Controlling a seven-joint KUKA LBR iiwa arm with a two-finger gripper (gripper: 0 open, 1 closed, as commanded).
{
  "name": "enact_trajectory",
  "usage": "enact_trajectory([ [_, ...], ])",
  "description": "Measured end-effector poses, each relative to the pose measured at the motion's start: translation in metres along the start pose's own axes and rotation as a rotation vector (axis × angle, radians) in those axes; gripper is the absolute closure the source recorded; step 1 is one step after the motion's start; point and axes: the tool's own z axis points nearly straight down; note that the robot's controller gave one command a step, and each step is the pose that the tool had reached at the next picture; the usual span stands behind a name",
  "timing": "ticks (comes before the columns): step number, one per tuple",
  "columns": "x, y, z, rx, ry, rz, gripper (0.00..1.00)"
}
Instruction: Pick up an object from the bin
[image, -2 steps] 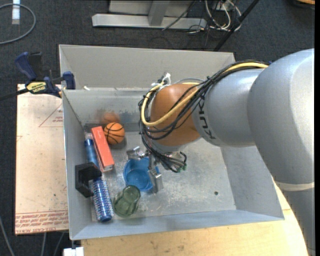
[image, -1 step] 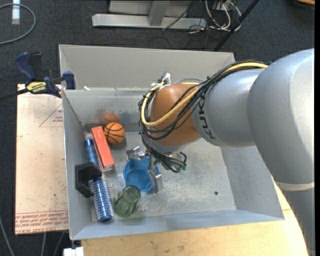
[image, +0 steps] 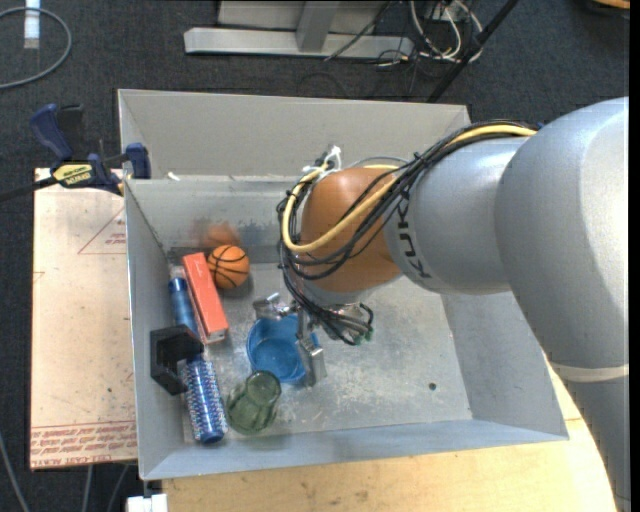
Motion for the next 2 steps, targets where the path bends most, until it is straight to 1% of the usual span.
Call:
enact_trajectory([
  [2, 0.0000, 0.0001, 0.0000, 0.000, 0.000, -0.001, 1.00],
])
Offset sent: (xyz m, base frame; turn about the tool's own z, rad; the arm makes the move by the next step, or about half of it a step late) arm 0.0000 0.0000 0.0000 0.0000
